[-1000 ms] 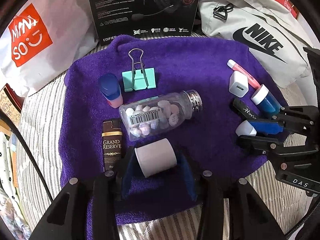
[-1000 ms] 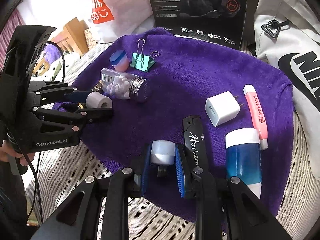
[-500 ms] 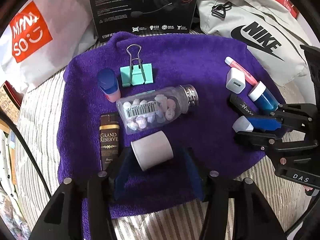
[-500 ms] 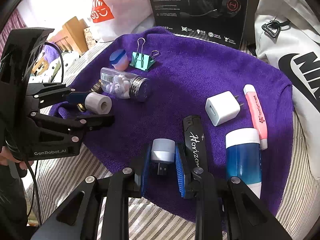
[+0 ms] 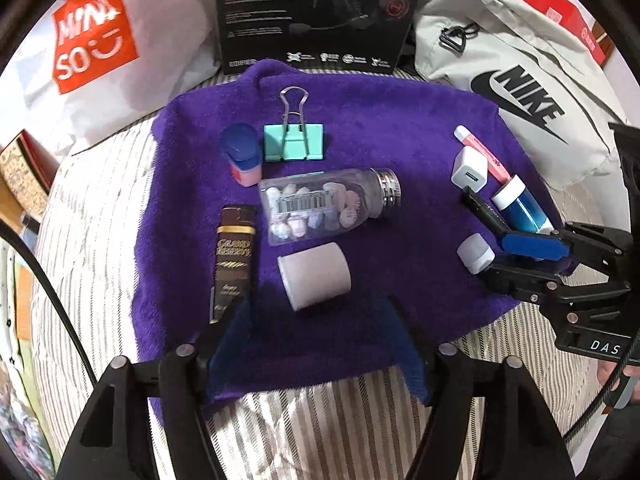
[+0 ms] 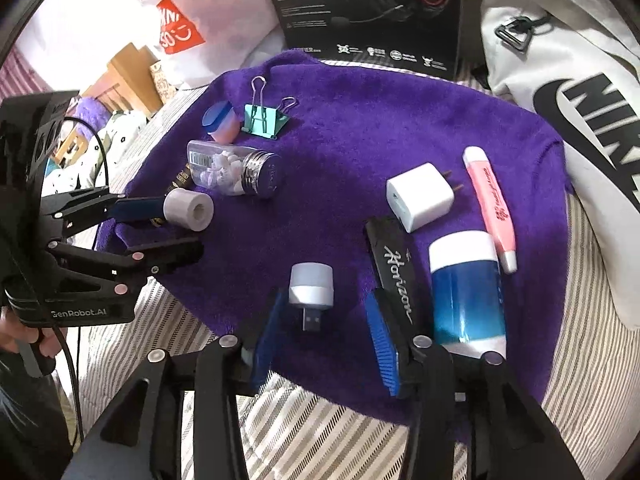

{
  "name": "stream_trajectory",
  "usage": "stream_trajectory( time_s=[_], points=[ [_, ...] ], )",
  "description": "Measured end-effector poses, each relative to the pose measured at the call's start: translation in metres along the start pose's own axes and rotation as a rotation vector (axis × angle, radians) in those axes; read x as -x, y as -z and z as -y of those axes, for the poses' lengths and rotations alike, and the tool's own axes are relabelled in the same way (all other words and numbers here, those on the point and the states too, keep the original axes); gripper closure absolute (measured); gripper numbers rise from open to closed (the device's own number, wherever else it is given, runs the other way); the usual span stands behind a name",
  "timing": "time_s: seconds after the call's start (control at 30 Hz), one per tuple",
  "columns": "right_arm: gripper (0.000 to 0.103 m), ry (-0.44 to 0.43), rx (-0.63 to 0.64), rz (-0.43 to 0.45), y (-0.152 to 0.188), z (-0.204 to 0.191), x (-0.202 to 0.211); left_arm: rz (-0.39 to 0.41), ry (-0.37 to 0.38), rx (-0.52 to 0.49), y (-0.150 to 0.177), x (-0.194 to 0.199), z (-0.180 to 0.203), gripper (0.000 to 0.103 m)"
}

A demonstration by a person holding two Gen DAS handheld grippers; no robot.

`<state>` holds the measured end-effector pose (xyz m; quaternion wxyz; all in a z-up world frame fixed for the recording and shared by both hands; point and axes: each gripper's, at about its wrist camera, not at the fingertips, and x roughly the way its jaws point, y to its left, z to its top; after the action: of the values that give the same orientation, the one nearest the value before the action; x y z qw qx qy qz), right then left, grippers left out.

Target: Organize rigid objects

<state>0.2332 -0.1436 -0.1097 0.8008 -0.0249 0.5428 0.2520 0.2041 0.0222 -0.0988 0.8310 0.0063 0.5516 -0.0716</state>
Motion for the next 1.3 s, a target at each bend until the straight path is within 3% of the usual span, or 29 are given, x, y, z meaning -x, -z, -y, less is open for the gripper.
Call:
stream_trajectory(
  time_s=[0.17, 0.23, 0.4, 0.47, 0.63, 0.8, 0.9, 1.03, 1.3],
  points=[
    [0.055, 0.011, -0.022, 0.005, 0.003, 0.001, 0.008, 0.004, 0.025, 0.009, 0.006, 0.014, -0.001, 0.017],
    [0.052, 0.014, -0.031, 0.01, 0.004, 0.002, 0.012, 0.001, 0.06, 0.007, 0.009, 0.018, 0.001, 0.017],
    [0.045, 0.003, -0.066, 0.012, 0.01, 0.004, 0.02, 0.014, 0.04, -0.005, 0.02, 0.029, 0.011, 0.015],
    [0.022, 0.007, -0.063, 0.008, 0.015, 0.001, 0.021, 0.024, 0.051, 0.007, 0.027, 0.034, 0.012, 0.015],
    [0.021, 0.066, -0.029, 0.047, 0.029, -0.011, 0.032, 0.071, 0.033, 0.022, 0.044, 0.051, 0.016, 0.011],
    [0.02, 0.088, -0.088, 0.113, 0.047, -0.011, 0.058, 0.13, -0.005, 0.046, 0.058, 0.078, 0.018, 0.004],
    [0.006, 0.206, -0.104, 0.161, 0.063, -0.015, 0.077, 0.157, -0.013, 0.055, 0.065, 0.098, 0.023, 0.002],
    [0.0, 0.275, -0.163, 0.209, 0.085, -0.019, 0.104, 0.199, -0.03, 0.058, 0.079, 0.125, 0.036, 0.002],
    [0.0, 0.331, -0.248, 0.232, 0.118, -0.033, 0.14, 0.237, -0.068, 0.073, 0.101, 0.151, 0.052, 0.002]
  ],
)
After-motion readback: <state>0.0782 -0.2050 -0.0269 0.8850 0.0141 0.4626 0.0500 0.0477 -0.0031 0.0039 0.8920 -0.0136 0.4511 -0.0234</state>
